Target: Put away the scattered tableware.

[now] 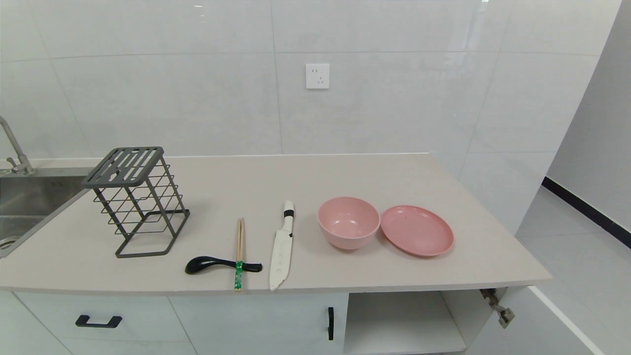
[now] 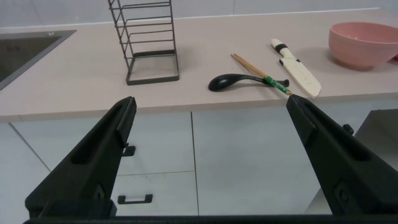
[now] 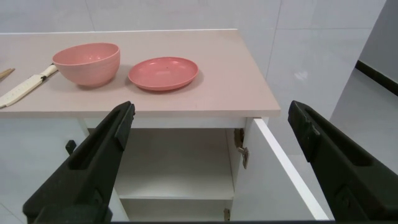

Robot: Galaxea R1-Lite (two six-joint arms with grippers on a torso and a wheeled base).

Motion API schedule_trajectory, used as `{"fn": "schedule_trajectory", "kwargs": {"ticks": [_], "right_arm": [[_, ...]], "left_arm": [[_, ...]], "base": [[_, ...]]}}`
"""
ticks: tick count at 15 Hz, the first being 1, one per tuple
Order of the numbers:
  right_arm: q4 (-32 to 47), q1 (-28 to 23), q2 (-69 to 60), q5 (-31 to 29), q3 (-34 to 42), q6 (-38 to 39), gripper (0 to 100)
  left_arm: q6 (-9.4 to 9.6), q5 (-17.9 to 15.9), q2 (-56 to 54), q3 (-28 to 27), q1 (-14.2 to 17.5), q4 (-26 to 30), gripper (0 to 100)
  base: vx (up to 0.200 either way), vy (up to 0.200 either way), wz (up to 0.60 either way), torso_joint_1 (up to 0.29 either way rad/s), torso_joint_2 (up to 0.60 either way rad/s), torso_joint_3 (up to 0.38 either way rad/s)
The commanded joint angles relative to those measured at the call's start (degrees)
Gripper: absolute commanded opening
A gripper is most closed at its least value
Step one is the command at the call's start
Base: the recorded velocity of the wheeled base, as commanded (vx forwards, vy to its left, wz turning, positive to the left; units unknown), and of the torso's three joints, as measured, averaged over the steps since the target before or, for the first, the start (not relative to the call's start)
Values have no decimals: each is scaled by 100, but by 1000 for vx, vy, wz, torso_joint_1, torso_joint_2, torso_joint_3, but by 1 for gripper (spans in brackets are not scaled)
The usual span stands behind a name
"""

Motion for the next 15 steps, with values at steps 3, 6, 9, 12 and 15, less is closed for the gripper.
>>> {"fn": "schedule_trajectory", "kwargs": {"ticks": [3,6,9,12,15], "right_arm": [[-1,-2,-2,1,0,0,100],[-1,-2,-2,1,0,-9,100],[-1,7,-2,10,0,-18,100],[-1,-2,15,10,0,-18,100],[-10,-11,6,28,0,-105,100]], "left_arm": [[-1,0,7,1,0,2,100],[-9,0,7,1,0,2,100],[-1,0,7,1,0,2,100],[17,0,7,1,0,-7,100],[-1,0,7,1,0,-7,100]], "base": [[0,0,0,0,0,0],[0,0,0,0,0,0],[0,0,0,0,0,0],[0,0,0,0,0,0],[0,0,0,0,0,0]]}}
